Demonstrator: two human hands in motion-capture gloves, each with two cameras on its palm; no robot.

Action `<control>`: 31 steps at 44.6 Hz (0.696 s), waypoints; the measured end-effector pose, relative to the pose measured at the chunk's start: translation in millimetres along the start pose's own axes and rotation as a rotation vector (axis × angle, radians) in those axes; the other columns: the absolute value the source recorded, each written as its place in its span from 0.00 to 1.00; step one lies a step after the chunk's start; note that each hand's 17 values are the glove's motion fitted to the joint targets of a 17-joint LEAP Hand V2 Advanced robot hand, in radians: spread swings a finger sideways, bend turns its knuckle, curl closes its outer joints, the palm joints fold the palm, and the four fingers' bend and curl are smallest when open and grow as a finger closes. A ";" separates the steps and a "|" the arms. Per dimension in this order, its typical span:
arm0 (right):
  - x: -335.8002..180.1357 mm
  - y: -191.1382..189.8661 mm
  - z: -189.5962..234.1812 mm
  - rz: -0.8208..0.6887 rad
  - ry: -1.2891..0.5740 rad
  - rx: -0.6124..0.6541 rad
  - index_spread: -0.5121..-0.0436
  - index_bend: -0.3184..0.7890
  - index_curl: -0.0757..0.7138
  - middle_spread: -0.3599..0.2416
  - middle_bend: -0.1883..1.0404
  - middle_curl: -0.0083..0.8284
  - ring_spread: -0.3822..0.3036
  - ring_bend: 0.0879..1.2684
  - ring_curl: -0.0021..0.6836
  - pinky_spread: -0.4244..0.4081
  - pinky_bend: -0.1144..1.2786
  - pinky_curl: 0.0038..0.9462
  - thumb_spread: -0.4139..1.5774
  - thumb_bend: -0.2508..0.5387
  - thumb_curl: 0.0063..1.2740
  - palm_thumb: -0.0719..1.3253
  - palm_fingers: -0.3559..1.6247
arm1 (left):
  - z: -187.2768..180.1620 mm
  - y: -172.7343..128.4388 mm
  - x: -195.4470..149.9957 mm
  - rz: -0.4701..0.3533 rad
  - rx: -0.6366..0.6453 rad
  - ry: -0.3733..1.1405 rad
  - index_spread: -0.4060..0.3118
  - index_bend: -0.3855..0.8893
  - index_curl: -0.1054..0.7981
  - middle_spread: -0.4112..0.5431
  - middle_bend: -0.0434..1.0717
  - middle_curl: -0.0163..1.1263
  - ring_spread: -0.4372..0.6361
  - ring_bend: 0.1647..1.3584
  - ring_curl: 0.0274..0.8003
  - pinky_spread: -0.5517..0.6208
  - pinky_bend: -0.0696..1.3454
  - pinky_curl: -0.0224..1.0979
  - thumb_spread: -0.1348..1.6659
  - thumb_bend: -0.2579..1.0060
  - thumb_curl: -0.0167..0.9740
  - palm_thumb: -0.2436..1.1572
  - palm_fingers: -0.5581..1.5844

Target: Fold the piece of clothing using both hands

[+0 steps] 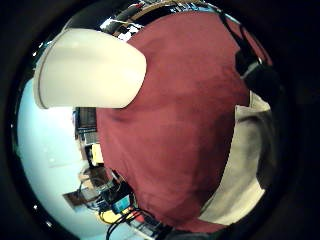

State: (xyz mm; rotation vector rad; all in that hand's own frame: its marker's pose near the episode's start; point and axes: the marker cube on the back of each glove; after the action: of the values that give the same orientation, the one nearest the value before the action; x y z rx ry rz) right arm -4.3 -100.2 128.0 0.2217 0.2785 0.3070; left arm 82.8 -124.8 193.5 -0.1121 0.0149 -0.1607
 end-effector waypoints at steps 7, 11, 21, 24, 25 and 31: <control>4.4 -21.6 44.9 -0.018 -0.039 -0.029 0.48 0.31 0.53 0.28 0.36 0.62 0.23 0.41 0.70 0.23 0.47 0.47 0.58 0.28 0.56 0.70 0.67 | -16.6 17.5 -2.5 0.014 0.097 0.065 0.25 0.37 0.72 0.21 0.13 0.45 0.19 0.23 0.55 0.32 0.26 0.41 0.83 0.17 0.52 0.49 0.59; 14.0 2.9 33.4 -0.044 -0.088 -0.127 0.48 0.32 0.48 0.29 0.36 0.61 0.23 0.41 0.69 0.24 0.46 0.46 0.65 0.29 0.53 0.68 0.68 | -5.1 17.1 -2.0 0.096 0.139 0.089 0.30 0.39 0.68 0.25 0.13 0.41 0.22 0.23 0.53 0.35 0.27 0.40 0.82 0.18 0.48 0.47 0.57; 35.5 54.7 59.8 0.123 -0.080 -0.471 0.49 0.35 0.43 0.37 0.33 0.59 0.33 0.35 0.67 0.34 0.46 0.46 0.79 0.27 0.42 0.55 0.60 | 0.1 78.4 12.7 0.246 0.130 0.149 0.35 0.43 0.64 0.32 0.15 0.35 0.29 0.23 0.50 0.41 0.27 0.39 0.81 0.19 0.42 0.46 0.54; 39.7 60.8 83.0 0.198 -0.113 -0.548 0.53 0.31 0.39 0.42 0.29 0.57 0.37 0.35 0.66 0.38 0.49 0.46 0.81 0.23 0.38 0.46 0.55 | 16.6 90.9 18.0 0.267 0.033 0.154 0.35 0.45 0.64 0.33 0.15 0.34 0.30 0.23 0.50 0.43 0.26 0.39 0.82 0.19 0.39 0.44 0.53; 40.1 62.5 89.0 0.212 -0.137 -0.558 0.55 0.31 0.38 0.44 0.29 0.57 0.38 0.36 0.66 0.39 0.50 0.46 0.82 0.23 0.37 0.44 0.54 | 23.9 91.0 18.7 0.267 0.013 0.148 0.35 0.45 0.64 0.33 0.14 0.33 0.31 0.23 0.50 0.44 0.26 0.38 0.82 0.19 0.38 0.43 0.53; 37.7 65.9 124.0 0.238 -0.237 -0.589 0.62 0.37 0.37 0.53 0.32 0.56 0.48 0.30 0.62 0.48 0.50 0.46 0.83 0.25 0.31 0.34 0.46 | 60.9 79.3 17.8 0.227 -0.001 0.121 0.38 0.45 0.65 0.39 0.14 0.32 0.37 0.24 0.50 0.52 0.22 0.38 0.80 0.16 0.32 0.33 0.47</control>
State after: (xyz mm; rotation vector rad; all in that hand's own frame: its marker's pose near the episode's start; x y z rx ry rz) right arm 50.2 -47.9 252.2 -0.2922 -0.0804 0.5780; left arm 114.5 -43.2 245.1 -0.1003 0.1475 0.0597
